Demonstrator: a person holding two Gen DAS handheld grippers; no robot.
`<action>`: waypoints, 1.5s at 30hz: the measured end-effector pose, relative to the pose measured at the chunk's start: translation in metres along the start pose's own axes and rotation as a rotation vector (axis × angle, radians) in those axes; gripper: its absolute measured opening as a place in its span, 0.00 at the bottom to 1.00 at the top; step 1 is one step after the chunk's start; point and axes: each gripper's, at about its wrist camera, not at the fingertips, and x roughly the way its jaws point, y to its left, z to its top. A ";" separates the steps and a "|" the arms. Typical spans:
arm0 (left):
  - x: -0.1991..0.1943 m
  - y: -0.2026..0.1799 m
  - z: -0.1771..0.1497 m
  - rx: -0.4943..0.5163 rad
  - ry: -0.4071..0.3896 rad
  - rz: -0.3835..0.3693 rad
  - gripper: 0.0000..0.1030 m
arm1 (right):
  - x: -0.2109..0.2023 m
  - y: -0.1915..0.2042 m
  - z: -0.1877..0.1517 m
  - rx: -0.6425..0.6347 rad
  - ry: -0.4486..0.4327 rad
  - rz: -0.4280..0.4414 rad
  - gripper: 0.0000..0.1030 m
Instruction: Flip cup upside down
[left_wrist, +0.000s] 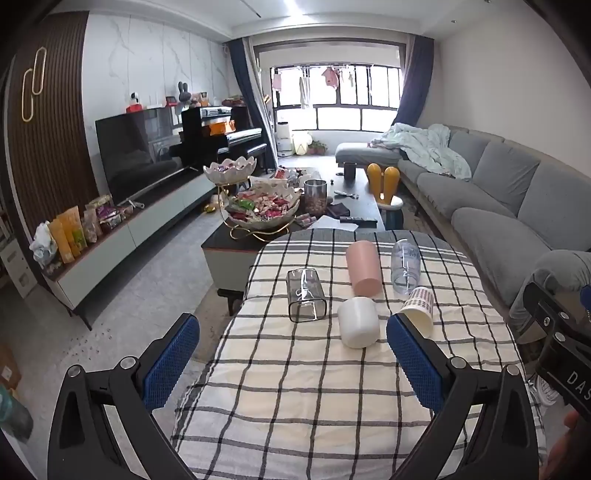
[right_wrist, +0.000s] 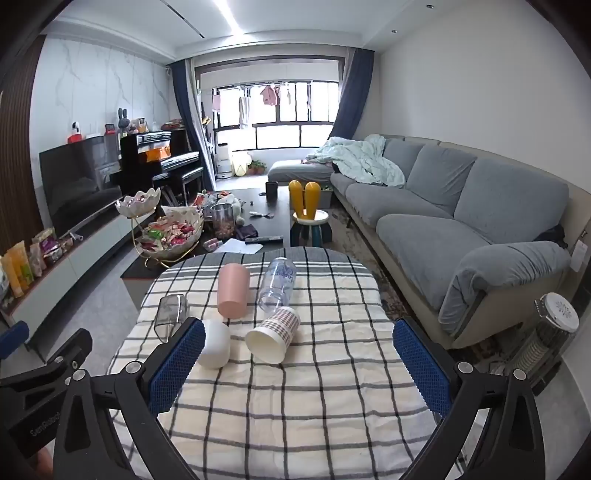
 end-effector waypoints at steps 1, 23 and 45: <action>0.001 0.000 0.000 -0.003 0.000 -0.006 1.00 | 0.000 0.000 0.000 0.001 0.000 0.001 0.99; 0.000 -0.005 -0.004 0.020 -0.003 -0.023 1.00 | 0.000 0.000 -0.001 0.003 0.010 0.001 0.99; 0.001 -0.004 -0.005 0.015 0.003 -0.027 1.00 | 0.002 0.000 -0.001 0.003 0.017 0.001 0.99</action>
